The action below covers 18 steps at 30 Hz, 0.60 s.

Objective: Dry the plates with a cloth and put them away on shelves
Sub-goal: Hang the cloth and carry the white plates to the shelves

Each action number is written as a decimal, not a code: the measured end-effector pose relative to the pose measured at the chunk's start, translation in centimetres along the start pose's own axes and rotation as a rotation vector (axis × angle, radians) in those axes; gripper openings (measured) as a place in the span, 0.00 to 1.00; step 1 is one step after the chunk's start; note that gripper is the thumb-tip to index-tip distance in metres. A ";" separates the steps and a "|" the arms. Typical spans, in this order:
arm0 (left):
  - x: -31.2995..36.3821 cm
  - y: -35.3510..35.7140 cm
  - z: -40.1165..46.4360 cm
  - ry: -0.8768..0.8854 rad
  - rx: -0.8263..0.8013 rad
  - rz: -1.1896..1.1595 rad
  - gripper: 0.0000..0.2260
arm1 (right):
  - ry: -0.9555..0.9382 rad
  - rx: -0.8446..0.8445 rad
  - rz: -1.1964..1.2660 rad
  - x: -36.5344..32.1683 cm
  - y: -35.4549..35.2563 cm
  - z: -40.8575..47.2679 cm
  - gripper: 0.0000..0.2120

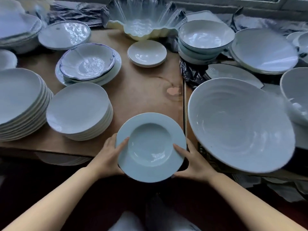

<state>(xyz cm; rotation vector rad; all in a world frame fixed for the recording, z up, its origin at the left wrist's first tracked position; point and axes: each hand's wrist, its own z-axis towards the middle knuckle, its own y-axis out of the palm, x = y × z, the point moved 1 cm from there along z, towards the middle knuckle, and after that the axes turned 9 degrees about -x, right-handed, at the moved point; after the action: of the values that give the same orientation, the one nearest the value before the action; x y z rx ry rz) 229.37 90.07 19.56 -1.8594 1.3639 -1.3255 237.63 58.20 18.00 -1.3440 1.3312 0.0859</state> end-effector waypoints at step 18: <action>0.1 0.9 1.2 -0.114 -0.097 0.345 0.68 | 0.135 -0.077 -0.368 -1.5 -0.9 2.3 0.61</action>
<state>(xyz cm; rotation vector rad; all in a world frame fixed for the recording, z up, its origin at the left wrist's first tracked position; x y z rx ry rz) 230.09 89.44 18.35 -1.6363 1.6232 -0.9813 239.20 60.45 18.91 -1.6641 1.1790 -0.2100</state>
